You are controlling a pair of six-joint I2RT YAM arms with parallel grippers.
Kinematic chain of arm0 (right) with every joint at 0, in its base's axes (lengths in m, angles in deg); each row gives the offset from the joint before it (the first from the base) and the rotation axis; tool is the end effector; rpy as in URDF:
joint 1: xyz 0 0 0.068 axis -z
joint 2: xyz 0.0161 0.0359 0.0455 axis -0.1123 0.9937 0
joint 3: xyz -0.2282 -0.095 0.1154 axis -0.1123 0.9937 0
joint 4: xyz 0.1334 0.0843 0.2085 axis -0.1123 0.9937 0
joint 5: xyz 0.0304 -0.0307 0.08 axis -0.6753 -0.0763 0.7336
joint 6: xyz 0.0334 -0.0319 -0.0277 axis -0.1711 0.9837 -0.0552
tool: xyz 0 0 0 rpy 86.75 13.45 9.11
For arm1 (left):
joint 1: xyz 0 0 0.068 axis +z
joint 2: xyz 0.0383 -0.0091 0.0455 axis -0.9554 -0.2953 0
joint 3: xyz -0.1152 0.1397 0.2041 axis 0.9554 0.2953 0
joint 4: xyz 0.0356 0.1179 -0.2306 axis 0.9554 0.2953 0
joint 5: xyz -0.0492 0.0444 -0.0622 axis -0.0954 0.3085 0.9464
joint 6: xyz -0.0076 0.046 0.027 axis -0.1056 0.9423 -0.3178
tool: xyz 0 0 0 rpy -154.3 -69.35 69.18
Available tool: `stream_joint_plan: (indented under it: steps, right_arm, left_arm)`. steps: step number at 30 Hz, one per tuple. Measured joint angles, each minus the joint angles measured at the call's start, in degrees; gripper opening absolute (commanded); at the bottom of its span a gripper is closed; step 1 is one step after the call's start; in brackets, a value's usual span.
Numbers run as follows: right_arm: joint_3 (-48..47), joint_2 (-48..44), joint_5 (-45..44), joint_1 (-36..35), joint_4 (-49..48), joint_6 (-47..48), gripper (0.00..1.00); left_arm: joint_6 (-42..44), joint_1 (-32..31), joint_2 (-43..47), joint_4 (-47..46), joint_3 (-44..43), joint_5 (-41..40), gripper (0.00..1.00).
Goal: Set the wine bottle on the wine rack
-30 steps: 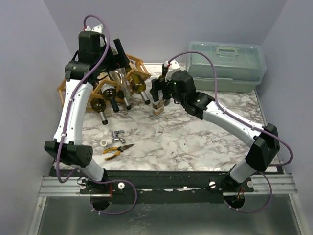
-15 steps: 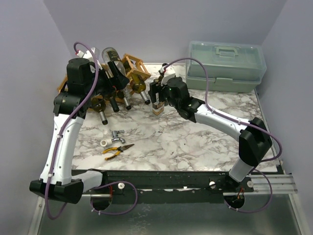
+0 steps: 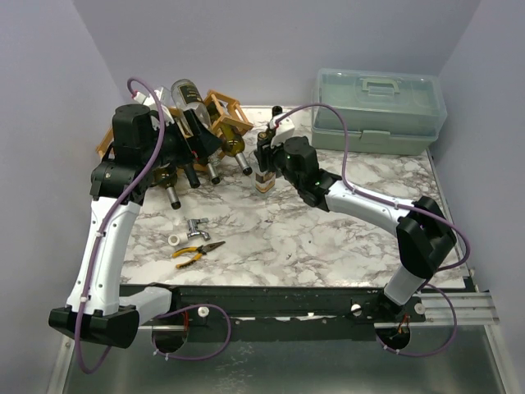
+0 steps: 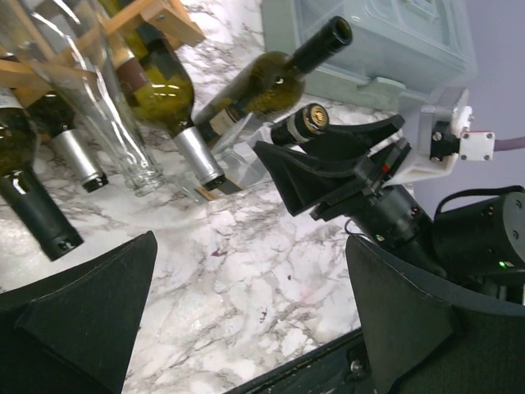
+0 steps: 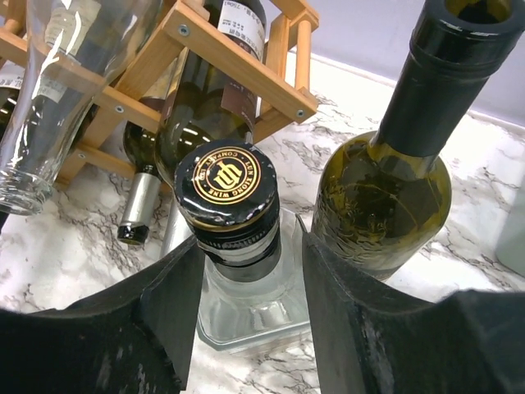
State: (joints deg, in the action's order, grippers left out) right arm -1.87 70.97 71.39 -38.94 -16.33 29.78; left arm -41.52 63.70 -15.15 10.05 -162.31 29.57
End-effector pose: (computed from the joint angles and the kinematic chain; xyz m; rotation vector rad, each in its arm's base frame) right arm 0.2899 0.2816 0.2986 -0.4494 1.6996 0.4194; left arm 0.2161 -0.0466 0.4488 -0.1254 2.0426 -0.7567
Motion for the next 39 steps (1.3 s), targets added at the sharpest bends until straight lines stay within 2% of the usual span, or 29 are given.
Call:
stream_joint_plan:
  steps: [2,12,17,25,29,35,39]
  right_arm:
    - [0.33,0.0,-0.28,0.0,-0.92,0.31,0.52]
    - [0.59,0.24,-0.74,0.0,-4.0,0.98,0.32]
    - [0.59,0.74,-0.85,0.02,-5.07,1.97,0.04]
    - [1.11,-0.96,-2.12,0.0,-2.43,1.51,0.01]
    - [3.61,-6.49,-6.78,-0.04,4.04,-5.01,0.01]
    - [3.89,-13.18,-14.12,0.2,19.89,-23.39,0.01]
    - [8.13,-18.78,-16.65,0.31,26.64,-37.9,0.01]
  left_arm:
    - [-0.7,0.0,0.0,-0.72,0.59,2.36,0.99]
    - [-6.08,-0.44,0.0,-5.92,8.44,11.69,0.98]
    - [-8.44,-1.11,0.02,-7.87,9.25,13.64,0.98]
    - [-12.7,-4.96,0.11,-13.07,10.54,14.75,0.97]
    - [-16.59,-9.51,0.09,-18.29,14.1,14.78,0.97]
    - [-23.28,-13.86,0.09,-26.95,19.93,12.55,0.96]
    - [-28.04,-16.09,0.09,-33.0,24.48,9.68,0.92]
